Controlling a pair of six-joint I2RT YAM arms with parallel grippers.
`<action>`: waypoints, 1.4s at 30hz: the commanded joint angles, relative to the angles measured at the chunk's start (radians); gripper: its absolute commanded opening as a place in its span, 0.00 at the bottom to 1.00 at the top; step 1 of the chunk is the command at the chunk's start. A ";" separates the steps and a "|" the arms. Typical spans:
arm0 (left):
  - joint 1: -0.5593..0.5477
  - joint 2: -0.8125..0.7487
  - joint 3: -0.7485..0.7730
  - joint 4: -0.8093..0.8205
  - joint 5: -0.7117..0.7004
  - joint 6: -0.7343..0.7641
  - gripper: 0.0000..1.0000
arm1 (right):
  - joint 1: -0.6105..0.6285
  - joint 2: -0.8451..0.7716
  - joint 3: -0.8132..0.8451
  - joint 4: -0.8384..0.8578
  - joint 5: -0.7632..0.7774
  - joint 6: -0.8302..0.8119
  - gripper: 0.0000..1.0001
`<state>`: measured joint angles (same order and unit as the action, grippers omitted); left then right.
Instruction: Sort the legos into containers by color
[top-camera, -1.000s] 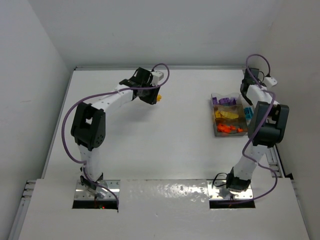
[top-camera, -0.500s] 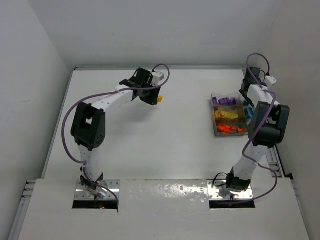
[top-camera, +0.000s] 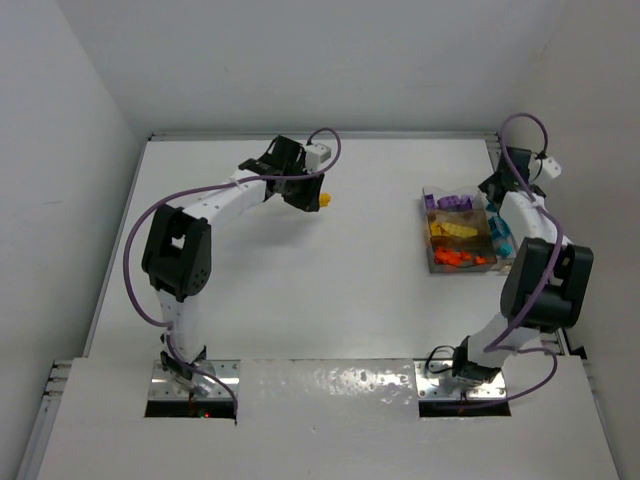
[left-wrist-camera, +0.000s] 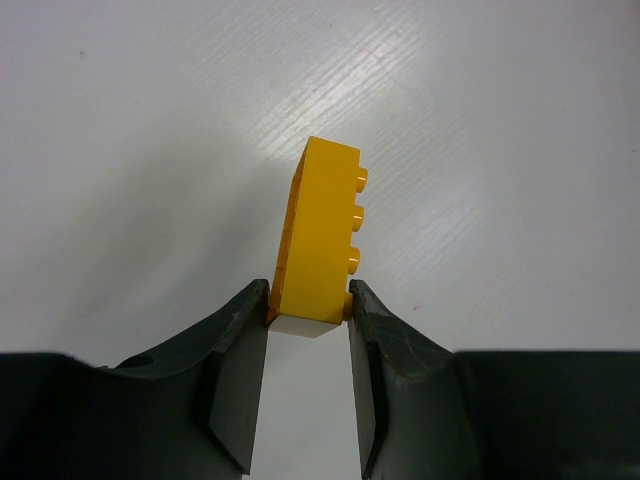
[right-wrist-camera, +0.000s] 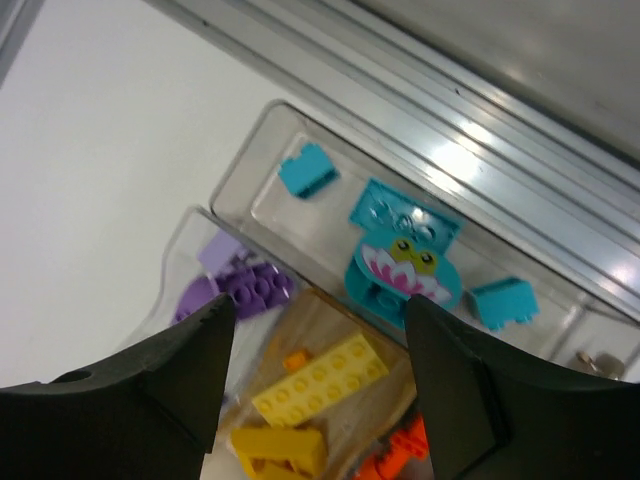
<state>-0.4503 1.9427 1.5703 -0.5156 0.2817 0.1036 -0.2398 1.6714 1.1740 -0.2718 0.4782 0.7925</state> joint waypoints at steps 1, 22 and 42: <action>-0.008 -0.050 0.000 0.038 0.065 0.002 0.00 | 0.014 -0.119 -0.101 0.081 -0.058 0.014 0.68; -0.370 0.412 0.657 0.332 0.203 0.064 0.00 | 0.063 -0.685 -0.183 -0.067 -0.092 -0.085 0.73; -0.450 0.677 0.740 0.666 0.010 -0.084 0.01 | 0.063 -0.835 -0.240 -0.141 -0.076 -0.202 0.80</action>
<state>-0.8757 2.6133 2.2711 0.0799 0.2955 0.0280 -0.1749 0.8394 0.9375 -0.4122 0.3889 0.6228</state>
